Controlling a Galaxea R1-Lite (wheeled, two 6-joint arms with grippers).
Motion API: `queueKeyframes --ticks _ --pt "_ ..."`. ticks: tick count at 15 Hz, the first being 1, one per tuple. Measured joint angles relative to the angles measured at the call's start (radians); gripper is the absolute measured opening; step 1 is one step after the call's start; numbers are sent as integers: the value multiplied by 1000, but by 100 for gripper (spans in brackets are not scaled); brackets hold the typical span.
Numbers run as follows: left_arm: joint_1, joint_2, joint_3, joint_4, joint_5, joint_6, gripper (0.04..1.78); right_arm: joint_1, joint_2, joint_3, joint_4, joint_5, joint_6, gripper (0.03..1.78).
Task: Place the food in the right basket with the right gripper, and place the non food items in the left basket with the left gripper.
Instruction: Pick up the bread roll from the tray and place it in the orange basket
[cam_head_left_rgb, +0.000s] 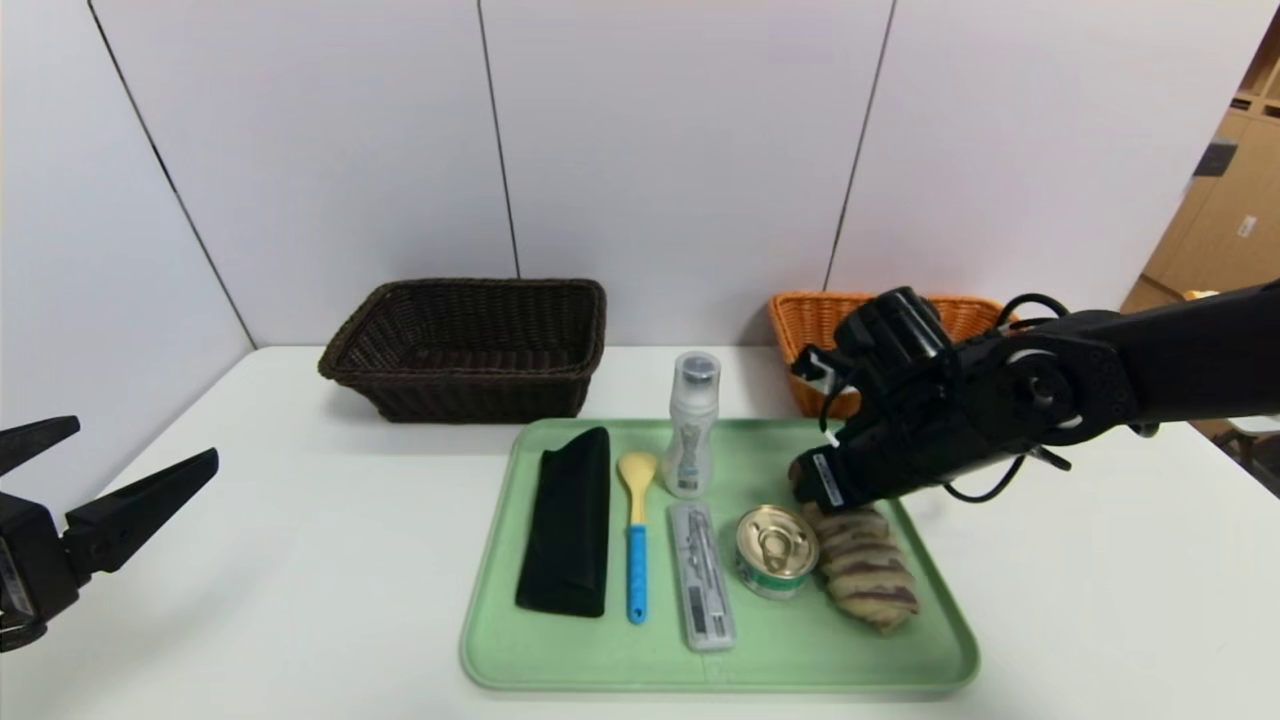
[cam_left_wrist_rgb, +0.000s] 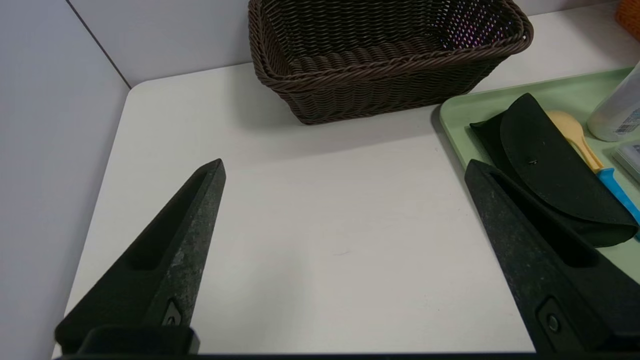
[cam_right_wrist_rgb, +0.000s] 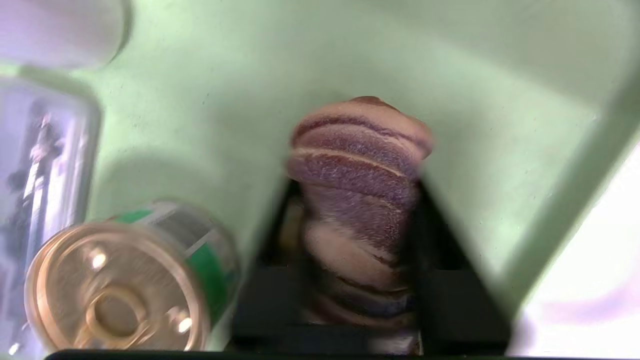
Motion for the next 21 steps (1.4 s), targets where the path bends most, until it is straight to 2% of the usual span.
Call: queueKeyframes --ticks 1,6,10,13,18,21 --pt "0 0 0 0 0 -1 169 13 -18 5 -3 -2 -13 18" --pt "0 -1 0 -3 0 -10 169 75 -160 15 -28 1 -40 18" --pt "0 -1 1 -2 0 -11 169 79 -294 -6 -154 12 -65 18" --pt "0 -1 1 -2 0 -12 169 -4 -336 -64 -210 13 -85 18" --pt "0 -1 1 -1 -1 -10 169 -266 -276 -111 -373 59 -146 18" --pt "0 3 -1 -2 -1 -9 169 -365 -179 -119 -453 66 -159 18"
